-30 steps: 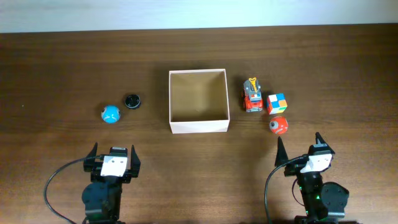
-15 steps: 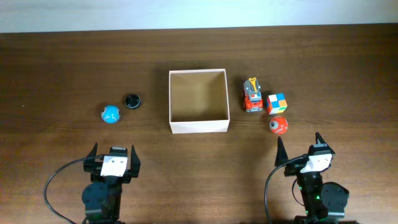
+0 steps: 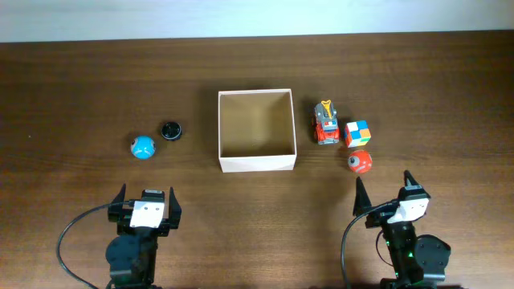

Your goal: Pack container

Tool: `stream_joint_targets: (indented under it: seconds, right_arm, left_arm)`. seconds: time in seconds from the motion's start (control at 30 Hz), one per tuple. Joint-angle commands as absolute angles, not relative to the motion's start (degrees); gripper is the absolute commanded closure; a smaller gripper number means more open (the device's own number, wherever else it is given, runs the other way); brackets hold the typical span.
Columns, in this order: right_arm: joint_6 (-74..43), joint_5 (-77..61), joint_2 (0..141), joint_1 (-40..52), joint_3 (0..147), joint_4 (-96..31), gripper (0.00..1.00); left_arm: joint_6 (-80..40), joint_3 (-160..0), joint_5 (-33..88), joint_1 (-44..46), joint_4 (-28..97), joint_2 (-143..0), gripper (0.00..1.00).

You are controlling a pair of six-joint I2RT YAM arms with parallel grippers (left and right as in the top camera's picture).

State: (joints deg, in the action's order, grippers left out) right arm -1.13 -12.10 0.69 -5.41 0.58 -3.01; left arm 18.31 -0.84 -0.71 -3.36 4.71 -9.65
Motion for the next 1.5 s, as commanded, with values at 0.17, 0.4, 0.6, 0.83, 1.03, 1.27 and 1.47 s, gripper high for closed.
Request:
stream_joint_targets:
  seconds: [0.17, 0.4, 0.6, 0.83, 1.03, 1.27, 1.47]
  right_arm:
    - [-3.4, -19.7, 0.8, -4.9, 3.8, -7.3, 0.02]
    - [-1.3, -19.3, 5.8, -4.9, 12.9, -8.8, 0.01]
    - [1.3, -19.3, 23.6, -4.9, 23.8, -9.2, 0.01]
    - [1.3, -19.5, 52.5, -4.9, 48.8, -25.2, 0.01]
    - [4.6, -14.5, 76.2, -0.8, 77.7, -48.2, 0.01]
    - [4.5, -7.5, 93.7, 6.4, 98.8, -63.7, 0.01]
    - [4.1, -7.4, 100.6, 6.8, 99.2, -64.1, 0.02]
  left_arm:
    - [19.2, -0.5, -1.2, -3.6, 4.8, -9.4, 0.01]
    - [19.2, -0.5, -1.3, -3.6, 4.8, -9.4, 0.01]
    - [19.2, -0.5, -1.3, -3.6, 4.8, -9.4, 0.01]
    - [19.2, -0.5, -1.3, -3.6, 4.8, -9.4, 0.01]
    - [19.2, -0.5, -1.2, -3.6, 4.8, -9.4, 0.01]
    - [19.2, -0.5, -1.2, -3.6, 4.8, -9.4, 0.01]
    - [19.2, -0.5, -1.3, -3.6, 4.8, -9.4, 0.01]
